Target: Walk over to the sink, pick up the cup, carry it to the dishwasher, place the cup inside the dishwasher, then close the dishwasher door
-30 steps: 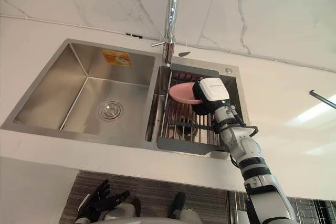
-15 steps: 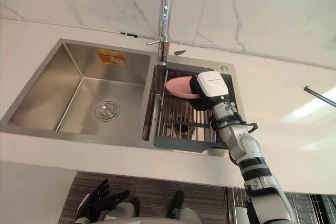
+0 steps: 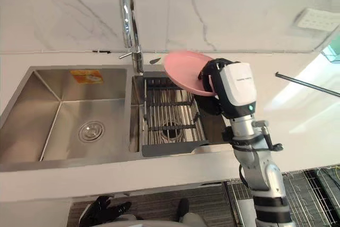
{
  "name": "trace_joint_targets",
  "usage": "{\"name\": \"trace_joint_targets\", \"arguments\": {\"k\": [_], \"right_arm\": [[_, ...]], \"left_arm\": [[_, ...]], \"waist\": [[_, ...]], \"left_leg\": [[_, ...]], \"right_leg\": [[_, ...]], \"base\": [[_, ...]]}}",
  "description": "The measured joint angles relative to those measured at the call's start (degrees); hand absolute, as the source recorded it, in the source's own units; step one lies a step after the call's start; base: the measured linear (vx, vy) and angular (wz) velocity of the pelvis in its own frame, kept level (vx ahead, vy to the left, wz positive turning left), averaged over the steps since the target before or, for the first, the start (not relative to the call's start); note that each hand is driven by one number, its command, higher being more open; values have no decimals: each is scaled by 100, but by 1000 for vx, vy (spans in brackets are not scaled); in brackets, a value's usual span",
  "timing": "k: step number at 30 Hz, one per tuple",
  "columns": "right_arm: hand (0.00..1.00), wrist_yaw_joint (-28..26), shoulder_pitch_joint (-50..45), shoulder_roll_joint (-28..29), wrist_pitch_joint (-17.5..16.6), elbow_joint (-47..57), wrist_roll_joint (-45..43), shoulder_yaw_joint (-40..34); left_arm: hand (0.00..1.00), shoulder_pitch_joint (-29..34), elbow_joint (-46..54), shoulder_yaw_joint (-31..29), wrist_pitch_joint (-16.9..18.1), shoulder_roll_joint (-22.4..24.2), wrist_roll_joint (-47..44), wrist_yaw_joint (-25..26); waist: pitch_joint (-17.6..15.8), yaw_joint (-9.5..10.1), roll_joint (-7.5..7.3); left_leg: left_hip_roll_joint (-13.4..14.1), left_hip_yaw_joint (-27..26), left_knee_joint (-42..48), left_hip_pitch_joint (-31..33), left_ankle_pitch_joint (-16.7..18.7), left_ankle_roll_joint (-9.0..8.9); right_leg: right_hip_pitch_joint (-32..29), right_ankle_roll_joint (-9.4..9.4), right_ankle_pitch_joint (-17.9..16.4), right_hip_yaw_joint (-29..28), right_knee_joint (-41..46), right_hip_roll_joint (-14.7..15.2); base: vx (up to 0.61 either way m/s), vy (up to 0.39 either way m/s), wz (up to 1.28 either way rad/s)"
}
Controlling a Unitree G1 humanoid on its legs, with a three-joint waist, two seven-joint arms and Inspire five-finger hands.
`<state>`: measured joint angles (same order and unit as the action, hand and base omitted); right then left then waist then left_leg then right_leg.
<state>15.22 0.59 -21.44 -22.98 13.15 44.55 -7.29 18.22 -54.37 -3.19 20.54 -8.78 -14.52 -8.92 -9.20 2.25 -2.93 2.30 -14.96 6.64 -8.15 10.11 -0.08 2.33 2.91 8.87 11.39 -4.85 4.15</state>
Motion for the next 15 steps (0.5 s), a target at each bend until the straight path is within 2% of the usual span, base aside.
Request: {"name": "trace_joint_targets", "arguments": {"k": [10, 12, 15], "right_arm": [[0, 32, -941, 392, -263, 425, -502, -380], [0, 73, -981, 389, -294, 532, -506, -376], [0, 240, -877, 330, -297, 570, -504, -344]], "left_arm": [[100, 61, -171, 0, 45, 23, 2, 49], [100, 80, -180, 0, 119, 23, -2, 48], [100, 80, -177, -1, 202, 124, -28, 48]], "waist": [[79, -120, 84], [67, -153, 106], [105, -91, 259]], "left_leg": [[42, -103, -17, -145, 43, -38], [90, -72, 228, -24, 168, -24], [188, 191, 1164, 487, 543, -17]], "right_leg": [[99, -34, 6, -123, -3, -56], [70, -46, 10, -148, -3, -88], [-203, -114, 58, -415, -4, -219]], "base": [[-35, -14, -6], [-39, -19, -6], [-47, -4, -46]]}}
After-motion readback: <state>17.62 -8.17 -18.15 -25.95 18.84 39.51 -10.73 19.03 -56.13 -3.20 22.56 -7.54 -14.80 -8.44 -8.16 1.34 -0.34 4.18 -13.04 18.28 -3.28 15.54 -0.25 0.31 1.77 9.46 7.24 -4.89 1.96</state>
